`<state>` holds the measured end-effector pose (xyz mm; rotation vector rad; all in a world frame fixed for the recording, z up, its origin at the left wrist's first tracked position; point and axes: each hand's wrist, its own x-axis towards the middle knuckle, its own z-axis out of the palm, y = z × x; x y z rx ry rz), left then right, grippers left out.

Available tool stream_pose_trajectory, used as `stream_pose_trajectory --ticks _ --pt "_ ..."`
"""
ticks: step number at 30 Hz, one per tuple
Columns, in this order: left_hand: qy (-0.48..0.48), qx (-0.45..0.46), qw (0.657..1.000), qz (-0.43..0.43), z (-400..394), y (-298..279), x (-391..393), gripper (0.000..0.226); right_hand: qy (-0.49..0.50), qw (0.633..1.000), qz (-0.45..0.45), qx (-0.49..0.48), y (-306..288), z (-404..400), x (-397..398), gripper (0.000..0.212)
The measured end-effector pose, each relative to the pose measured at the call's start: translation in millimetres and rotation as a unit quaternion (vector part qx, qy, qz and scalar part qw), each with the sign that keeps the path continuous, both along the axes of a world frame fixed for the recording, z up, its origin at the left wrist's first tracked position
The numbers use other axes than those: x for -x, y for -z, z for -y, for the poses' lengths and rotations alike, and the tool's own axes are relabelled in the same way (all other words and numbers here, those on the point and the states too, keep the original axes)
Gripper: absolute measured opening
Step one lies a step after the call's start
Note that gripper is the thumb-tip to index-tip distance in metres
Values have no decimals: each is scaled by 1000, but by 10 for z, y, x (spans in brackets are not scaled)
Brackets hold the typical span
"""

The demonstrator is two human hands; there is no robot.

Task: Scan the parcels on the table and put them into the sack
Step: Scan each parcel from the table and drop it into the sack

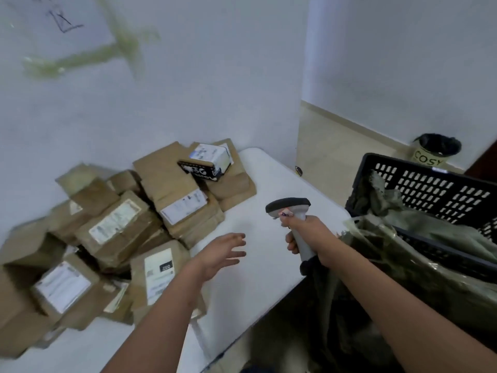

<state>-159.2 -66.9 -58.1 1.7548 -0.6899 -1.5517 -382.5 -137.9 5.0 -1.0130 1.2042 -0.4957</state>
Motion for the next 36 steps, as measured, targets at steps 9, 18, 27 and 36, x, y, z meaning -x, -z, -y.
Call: stream_pose_trajectory --ticks 9,18,27,36 --pt "-2 118 960 255 202 -483 -1098 23 -12 998 7 61 -385 222 -1067 28" --pt "92 118 908 392 1178 -597 -1632 68 71 994 3 83 -471 514 -1399 32" --pt "177 0 849 498 1997 -545 -1731 136 103 993 -25 57 -326 682 -1424 30" --pt "157 17 872 463 2042 -558 -1697 92 127 991 -26 34 -178 672 -1304 30"
